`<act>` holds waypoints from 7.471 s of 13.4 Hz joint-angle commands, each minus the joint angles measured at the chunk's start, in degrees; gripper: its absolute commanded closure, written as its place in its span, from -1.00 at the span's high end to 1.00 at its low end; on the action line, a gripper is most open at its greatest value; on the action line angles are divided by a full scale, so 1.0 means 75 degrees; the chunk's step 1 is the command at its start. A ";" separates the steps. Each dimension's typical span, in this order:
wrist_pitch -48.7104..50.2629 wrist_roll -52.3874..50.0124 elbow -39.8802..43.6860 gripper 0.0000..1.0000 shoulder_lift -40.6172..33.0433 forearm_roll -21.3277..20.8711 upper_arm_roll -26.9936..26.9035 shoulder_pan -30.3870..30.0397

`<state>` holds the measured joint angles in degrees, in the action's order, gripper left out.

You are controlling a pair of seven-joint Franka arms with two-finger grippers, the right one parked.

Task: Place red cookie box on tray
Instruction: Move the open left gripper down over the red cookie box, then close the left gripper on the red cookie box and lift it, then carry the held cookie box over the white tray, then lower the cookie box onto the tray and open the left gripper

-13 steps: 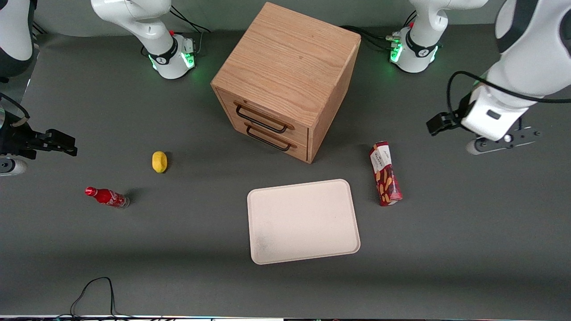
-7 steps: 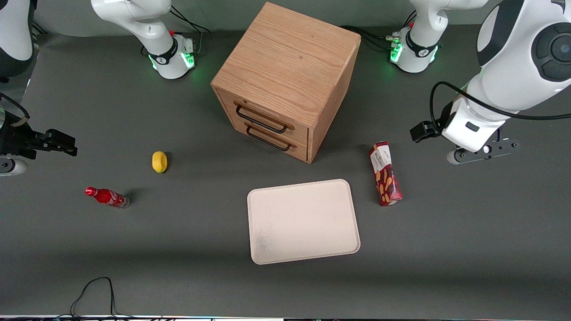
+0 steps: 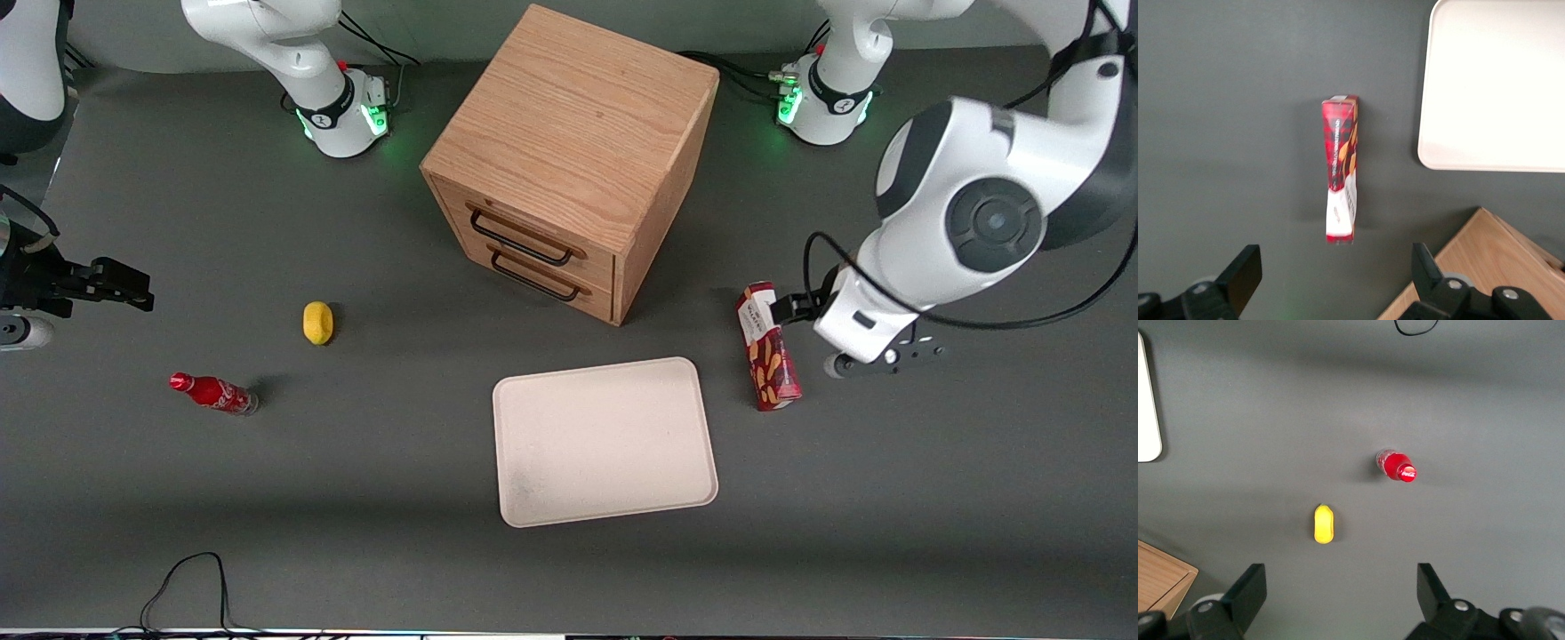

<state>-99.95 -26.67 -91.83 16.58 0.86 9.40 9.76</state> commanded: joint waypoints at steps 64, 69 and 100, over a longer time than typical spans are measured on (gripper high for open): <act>0.1655 -0.1369 0.5494 -1.00 0.3390 0.0120 -0.0081 0.1768; -0.0179 -0.0757 0.4115 -1.00 0.3731 0.0003 -0.0128 0.1465; -0.0963 -0.1062 0.3138 1.00 0.3757 -0.0489 -0.0257 0.1254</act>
<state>-112.43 -33.81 -67.34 48.95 -1.74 7.64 20.18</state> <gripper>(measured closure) 0.000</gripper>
